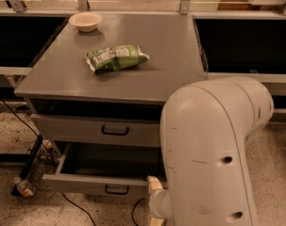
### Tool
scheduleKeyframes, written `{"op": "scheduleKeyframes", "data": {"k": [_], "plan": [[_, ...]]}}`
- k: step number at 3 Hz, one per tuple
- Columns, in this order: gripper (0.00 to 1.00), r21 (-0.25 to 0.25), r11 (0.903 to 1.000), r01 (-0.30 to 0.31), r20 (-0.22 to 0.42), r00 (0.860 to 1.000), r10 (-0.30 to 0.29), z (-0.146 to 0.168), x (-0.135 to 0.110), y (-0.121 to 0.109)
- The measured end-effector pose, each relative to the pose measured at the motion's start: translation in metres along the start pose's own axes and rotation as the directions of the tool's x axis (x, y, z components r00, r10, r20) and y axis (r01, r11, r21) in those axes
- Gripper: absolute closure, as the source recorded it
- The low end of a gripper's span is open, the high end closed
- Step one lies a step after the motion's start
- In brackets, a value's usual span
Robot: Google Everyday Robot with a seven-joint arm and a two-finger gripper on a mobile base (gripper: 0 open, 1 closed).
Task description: Open middle drawer
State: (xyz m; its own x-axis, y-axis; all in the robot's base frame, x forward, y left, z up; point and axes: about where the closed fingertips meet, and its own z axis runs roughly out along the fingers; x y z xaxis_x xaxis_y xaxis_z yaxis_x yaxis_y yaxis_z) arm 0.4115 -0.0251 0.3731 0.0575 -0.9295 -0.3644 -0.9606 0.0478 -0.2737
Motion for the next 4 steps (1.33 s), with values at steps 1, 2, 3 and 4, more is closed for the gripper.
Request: {"op": "scheduleKeyframes", "data": {"k": [1,2,3,4], "plan": [[0.00,-0.001,1.0000,0.000,0.012,1.000,0.000,-0.002,0.000,0.004],[0.00,-0.002,0.9999,0.016,0.025,1.000,-0.016,-0.008,0.005,0.018],[0.00,-0.006,0.9999,0.011,0.032,0.999,-0.011,-0.007,0.003,0.016],[0.00,-0.006,0.9999,0.011,0.032,0.999,-0.011,-0.007,0.003,0.016]]}}
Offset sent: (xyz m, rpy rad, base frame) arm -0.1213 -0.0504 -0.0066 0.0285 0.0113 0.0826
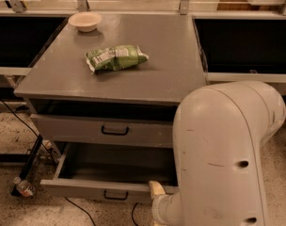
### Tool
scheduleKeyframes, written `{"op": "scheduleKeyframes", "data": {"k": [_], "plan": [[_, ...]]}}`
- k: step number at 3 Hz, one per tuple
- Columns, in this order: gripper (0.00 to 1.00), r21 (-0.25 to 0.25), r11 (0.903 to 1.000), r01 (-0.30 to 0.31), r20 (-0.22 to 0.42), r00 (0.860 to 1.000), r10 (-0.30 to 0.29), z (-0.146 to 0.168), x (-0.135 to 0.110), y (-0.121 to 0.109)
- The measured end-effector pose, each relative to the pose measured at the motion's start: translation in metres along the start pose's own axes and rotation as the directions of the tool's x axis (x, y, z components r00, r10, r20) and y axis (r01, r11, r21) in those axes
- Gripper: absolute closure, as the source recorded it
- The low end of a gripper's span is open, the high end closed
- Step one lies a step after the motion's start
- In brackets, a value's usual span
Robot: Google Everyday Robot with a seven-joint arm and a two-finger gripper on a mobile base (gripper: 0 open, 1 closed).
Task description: Open middle drawer
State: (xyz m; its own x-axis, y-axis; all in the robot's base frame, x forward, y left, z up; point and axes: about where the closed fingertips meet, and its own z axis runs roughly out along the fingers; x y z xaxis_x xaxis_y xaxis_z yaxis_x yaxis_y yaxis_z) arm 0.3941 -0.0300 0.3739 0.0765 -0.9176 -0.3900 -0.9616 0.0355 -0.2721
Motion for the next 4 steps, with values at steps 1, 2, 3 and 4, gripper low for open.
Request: {"op": "scheduleKeyframes", "data": {"k": [1,2,3,4], "plan": [[0.00,-0.008,0.9991,0.042,0.032,0.999,-0.042,-0.014,0.004,0.023],[0.00,-0.010,0.9989,0.045,0.038,0.998,-0.045,-0.015,0.004,0.027],[0.00,-0.015,0.9979,0.063,0.061,0.996,-0.062,-0.022,0.008,0.043],[0.00,-0.007,0.9950,0.100,0.094,0.991,-0.098,-0.036,0.015,0.069]]}}
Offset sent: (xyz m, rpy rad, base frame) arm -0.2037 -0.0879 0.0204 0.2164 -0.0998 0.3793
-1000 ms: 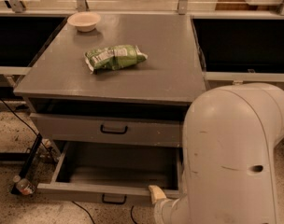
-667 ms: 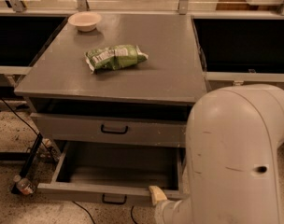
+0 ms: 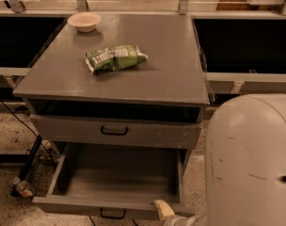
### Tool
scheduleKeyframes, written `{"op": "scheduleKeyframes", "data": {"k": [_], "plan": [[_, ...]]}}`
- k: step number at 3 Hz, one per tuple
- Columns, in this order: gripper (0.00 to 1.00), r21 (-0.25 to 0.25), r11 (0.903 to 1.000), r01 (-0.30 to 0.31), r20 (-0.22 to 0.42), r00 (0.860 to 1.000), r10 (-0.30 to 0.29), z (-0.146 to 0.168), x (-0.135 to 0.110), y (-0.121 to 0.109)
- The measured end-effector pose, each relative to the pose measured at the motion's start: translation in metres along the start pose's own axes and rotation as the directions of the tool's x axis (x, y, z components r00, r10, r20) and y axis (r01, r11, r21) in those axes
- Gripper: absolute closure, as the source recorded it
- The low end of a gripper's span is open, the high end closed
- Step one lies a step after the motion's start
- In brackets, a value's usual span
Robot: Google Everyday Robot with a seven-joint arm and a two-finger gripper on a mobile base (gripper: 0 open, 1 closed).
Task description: Open middle drawer
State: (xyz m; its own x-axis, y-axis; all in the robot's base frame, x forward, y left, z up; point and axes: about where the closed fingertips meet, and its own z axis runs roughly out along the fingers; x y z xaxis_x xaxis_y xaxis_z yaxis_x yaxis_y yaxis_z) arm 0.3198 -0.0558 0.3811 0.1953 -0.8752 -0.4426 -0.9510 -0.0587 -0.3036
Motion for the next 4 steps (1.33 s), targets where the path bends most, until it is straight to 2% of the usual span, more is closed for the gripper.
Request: {"op": "scheduleKeyframes", "data": {"k": [1,2,3,4], "plan": [[0.00,0.000,1.0000,0.000,0.000,1.000,0.000,0.000,0.000,0.000],[0.00,-0.008,0.9998,0.020,0.041,0.999,-0.020,-0.005,0.001,0.023],[0.00,-0.009,0.9997,0.022,0.055,0.998,-0.022,-0.012,0.005,0.039],[0.00,-0.009,0.9997,0.022,0.055,0.998,-0.022,-0.012,0.005,0.039]]}}
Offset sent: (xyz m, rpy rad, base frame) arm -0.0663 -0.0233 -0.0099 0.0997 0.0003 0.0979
